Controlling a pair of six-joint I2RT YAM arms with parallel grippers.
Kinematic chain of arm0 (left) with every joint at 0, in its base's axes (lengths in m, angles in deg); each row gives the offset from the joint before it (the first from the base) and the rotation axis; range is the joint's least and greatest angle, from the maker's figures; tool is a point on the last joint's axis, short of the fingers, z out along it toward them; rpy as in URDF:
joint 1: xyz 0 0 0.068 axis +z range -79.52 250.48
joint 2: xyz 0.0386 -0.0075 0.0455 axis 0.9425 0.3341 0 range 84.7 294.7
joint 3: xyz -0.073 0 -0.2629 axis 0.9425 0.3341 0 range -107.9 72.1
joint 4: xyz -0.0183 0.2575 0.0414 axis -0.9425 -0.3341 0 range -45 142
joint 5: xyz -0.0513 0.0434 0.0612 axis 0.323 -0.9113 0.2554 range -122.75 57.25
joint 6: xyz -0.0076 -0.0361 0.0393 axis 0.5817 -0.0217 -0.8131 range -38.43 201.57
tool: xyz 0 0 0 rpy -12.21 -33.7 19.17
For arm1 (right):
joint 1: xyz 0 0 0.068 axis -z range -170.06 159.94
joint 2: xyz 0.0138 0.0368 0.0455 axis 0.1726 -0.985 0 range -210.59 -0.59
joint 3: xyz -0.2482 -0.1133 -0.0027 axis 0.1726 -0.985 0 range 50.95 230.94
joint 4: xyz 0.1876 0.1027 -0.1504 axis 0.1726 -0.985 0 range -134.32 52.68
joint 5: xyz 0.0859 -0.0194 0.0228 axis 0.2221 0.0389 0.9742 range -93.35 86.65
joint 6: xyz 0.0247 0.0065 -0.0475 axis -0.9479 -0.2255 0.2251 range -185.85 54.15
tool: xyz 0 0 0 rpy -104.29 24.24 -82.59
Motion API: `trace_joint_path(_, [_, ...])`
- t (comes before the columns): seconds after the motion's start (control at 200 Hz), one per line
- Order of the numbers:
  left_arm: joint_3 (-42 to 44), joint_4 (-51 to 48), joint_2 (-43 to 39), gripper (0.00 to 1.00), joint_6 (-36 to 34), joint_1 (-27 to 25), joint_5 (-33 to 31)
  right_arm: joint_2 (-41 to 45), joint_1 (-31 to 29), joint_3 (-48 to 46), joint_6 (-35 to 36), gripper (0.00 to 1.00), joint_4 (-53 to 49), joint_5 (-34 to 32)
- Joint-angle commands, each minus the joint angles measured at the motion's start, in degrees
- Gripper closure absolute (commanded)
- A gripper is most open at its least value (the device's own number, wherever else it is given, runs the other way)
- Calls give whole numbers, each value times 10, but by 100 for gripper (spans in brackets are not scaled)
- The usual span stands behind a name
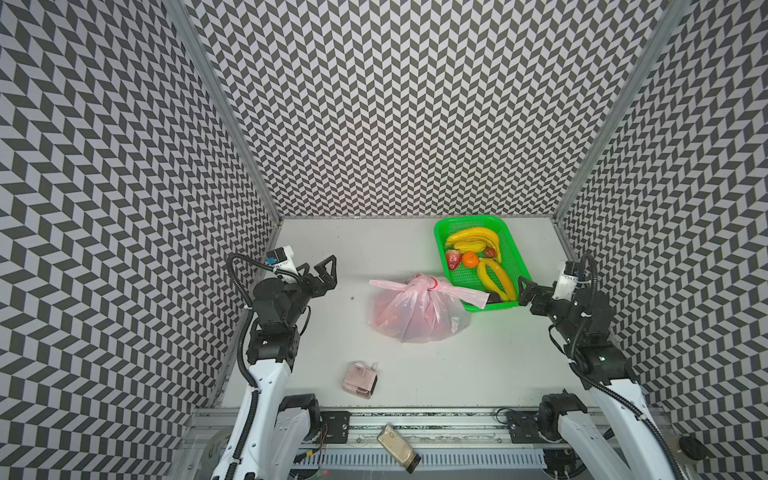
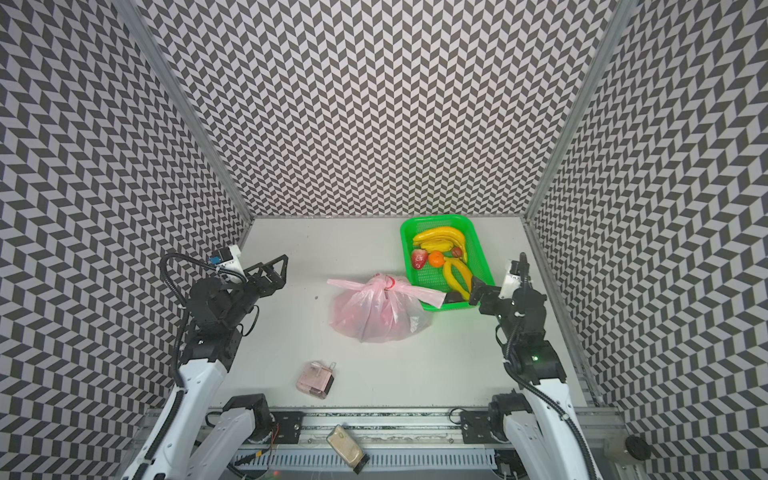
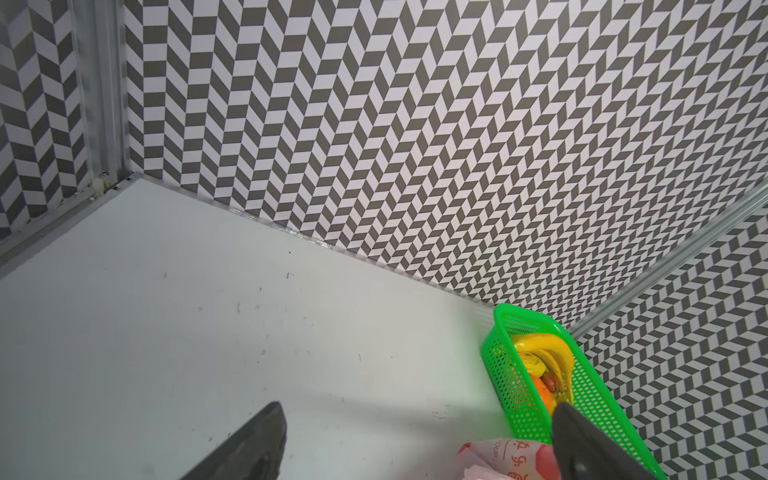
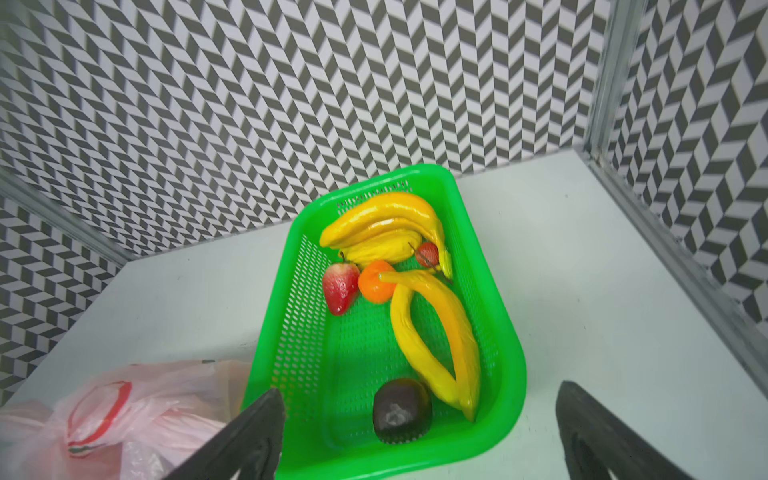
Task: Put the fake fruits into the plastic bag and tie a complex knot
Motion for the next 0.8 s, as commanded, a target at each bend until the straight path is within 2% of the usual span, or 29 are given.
trace_joint_path(0.0, [-4,-9,-2,0,-17,-5,-28,-11,3,-23,-37,1,-7,31])
trace_joint_path(0.16, [17,0,-1,0,-23,-6,-52,-43,4,-32,-36,1,35,18])
trace_joint_path(0.416, [45,16,1,0,-29,-3,-71,-109,4,-101,-57,1,120,40])
trace_joint_path(0.531, [51,27,10,0,-26,-3,-70,-145,4,-83,-40,1,148,46])
trace_joint_path(0.616, [53,30,18,0,-26,-2,-69,-174,4,-76,-53,1,172,33])
trace_joint_path(0.796, [59,34,21,0,-28,-1,-66,-234,4,-98,-50,1,295,104])
